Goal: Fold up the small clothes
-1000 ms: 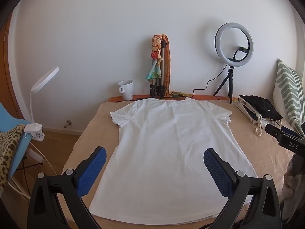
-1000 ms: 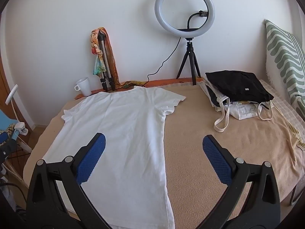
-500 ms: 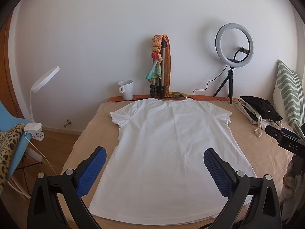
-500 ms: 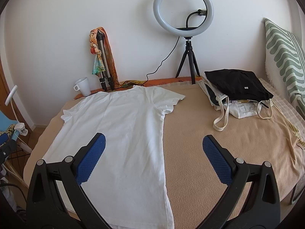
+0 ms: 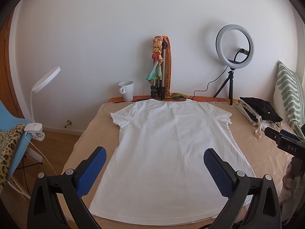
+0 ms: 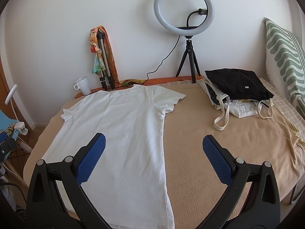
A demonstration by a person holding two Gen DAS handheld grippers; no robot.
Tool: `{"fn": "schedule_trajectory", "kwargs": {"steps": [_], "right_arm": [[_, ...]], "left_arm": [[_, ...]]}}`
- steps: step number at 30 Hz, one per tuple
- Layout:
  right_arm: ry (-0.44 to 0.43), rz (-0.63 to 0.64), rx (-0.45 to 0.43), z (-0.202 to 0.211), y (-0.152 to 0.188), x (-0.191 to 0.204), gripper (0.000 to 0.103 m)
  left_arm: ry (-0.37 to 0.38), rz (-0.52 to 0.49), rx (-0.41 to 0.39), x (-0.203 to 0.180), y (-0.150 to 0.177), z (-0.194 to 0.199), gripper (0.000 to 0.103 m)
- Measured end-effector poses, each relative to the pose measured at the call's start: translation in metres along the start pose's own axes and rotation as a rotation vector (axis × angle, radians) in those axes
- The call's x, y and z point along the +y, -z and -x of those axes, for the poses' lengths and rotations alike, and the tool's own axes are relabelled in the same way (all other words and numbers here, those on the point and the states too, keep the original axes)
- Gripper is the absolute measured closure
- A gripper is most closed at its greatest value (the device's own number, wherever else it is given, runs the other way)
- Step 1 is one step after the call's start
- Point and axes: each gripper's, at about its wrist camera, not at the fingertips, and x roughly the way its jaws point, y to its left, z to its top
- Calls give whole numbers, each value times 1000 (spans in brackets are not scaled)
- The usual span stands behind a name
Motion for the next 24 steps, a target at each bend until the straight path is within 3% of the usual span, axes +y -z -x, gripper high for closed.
{"fn": "schedule_trajectory", "kwargs": {"steps": [24], "right_arm": [[4,-4,3,-1,2,-4,0]], "left_arm": [[-7,-3,-7,-1,-2,2,0]]}}
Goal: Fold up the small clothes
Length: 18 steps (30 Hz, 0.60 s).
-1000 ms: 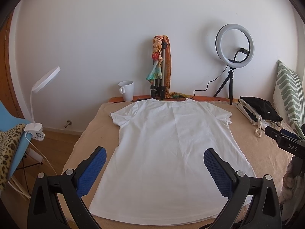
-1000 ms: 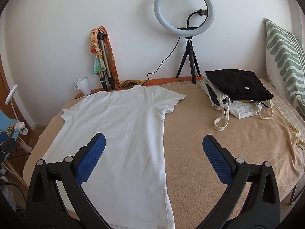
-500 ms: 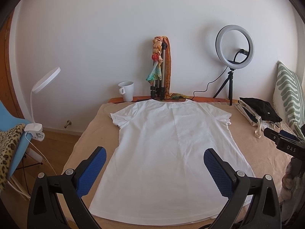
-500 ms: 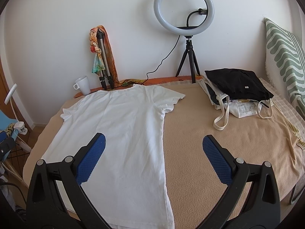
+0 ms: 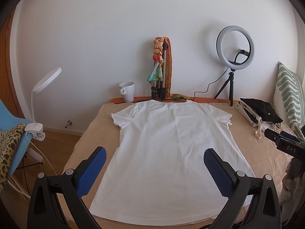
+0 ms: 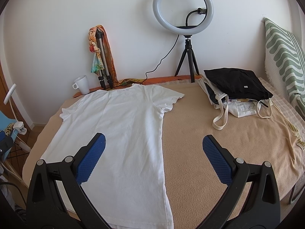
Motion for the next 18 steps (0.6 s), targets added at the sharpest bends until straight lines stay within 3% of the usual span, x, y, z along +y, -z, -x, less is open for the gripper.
{"fn": "schedule_trajectory", "kwargs": {"steps": [18], "right_arm": [[-1,-8,25,-3,2,-4,0]], "left_arm": [[0,0,0,1,-2,1,0]]}}
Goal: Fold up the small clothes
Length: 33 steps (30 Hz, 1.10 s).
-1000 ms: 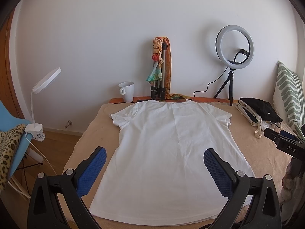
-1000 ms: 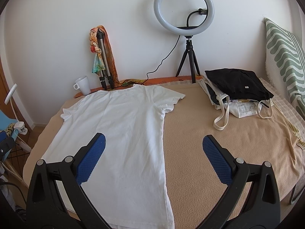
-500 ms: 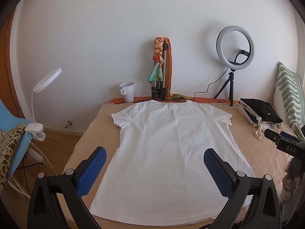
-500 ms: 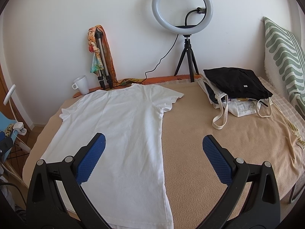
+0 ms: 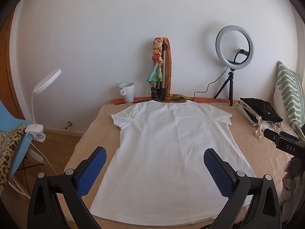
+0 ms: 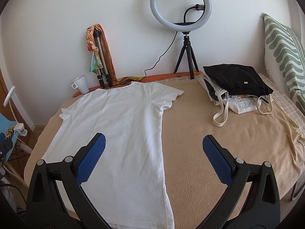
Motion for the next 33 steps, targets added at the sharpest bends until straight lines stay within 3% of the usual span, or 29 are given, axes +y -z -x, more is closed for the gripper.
{"fn": "schedule_trajectory", "kwargs": {"steps": [27,33], "right_arm": [[-41,13,15,0,-5,12,0],[-75,84,54,-9,-4,35,0]], "left_arm": [[-11,63,22,22,11,3,0],[47,135,-2,48,27,8,1]]}}
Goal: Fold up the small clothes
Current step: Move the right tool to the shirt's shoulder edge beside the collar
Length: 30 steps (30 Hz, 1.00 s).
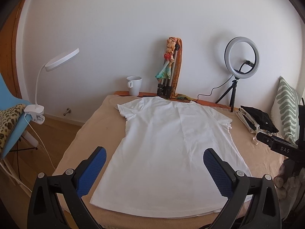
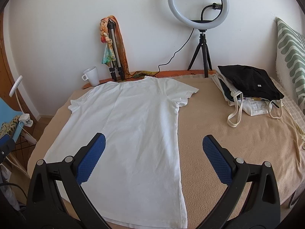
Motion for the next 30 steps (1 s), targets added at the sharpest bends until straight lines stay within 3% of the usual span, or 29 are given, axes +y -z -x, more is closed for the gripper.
{"fn": "schedule_trajectory", "kwargs": {"steps": [10,17,21,26,30], "right_arm": [[-111,81,-31,-12,-43,37,0],[-231,134,-32,-56,-91,74,0],[-301,140,12,-85,-109,101,0],[-321,178,56,-116,-124,139,2],[-368,177,106,-143,-134,168,12]], "left_arm": [[-30,134,50,57,26,2,16],[-40,242,137,93,51,-13,33],[-25,288,182,105,63,-22,39],[-16,343,233,120,76,-31,50],[-58,374,246,126,88,-35,54]]}}
